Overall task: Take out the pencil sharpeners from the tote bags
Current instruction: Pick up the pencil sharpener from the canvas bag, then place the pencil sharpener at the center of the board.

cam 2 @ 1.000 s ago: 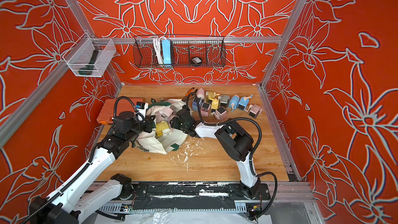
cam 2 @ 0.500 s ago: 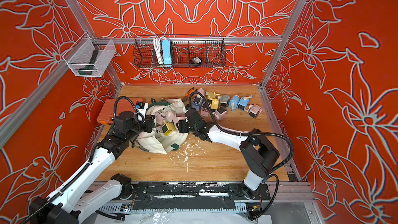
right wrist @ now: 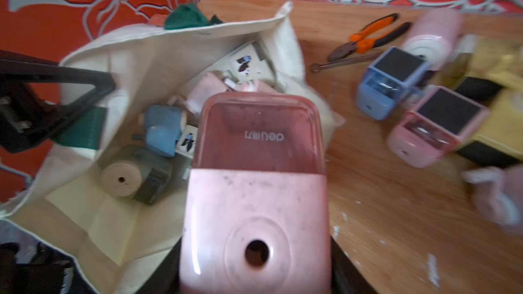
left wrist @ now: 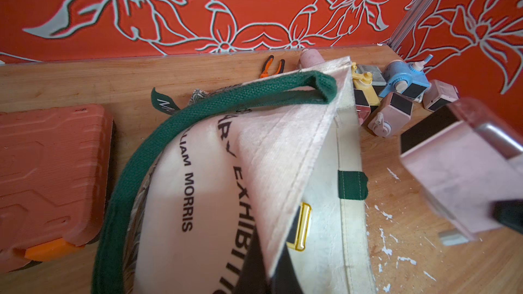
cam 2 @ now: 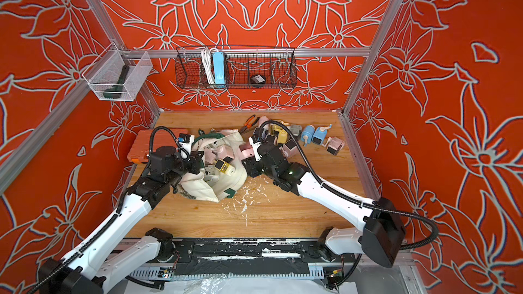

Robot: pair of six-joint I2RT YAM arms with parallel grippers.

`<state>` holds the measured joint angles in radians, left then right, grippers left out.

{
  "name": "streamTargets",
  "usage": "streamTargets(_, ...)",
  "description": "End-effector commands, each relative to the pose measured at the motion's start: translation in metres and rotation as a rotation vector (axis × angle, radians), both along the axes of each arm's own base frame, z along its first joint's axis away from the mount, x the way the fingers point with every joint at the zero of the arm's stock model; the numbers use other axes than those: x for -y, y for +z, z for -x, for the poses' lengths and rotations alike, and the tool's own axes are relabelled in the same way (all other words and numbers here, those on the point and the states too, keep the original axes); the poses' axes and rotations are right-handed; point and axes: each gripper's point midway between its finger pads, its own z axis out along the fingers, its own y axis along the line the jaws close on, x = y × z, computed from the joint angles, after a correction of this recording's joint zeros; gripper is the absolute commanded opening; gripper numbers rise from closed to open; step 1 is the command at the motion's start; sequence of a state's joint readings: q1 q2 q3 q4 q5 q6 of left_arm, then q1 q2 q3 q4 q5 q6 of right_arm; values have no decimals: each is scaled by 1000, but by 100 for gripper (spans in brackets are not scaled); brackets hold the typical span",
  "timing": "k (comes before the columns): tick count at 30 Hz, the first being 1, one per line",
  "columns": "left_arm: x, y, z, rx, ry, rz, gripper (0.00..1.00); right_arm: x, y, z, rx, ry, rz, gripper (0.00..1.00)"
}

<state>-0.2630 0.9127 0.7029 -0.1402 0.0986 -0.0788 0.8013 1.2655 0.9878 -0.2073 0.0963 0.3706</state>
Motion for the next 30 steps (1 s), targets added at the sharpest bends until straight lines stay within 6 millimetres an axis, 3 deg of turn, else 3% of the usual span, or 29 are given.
streamTargets(1,0,-11,7,-37,-5,-3,0,66,17,-19,85,-247,179,43)
streamTargets(8,3,-10,7,-37,-15,2,0,156,9,-34,50,-579,270,42)
streamTargets(14,3,-10,7,-36,-15,2,0,209,-9,-43,-1,-774,331,42)
streamTargets(23,3,-10,8,-34,-14,0,0,237,-57,-64,-168,-857,325,42)
streamTargets(30,3,-10,7,-36,-15,-1,0,243,-83,-83,-258,-859,313,43)
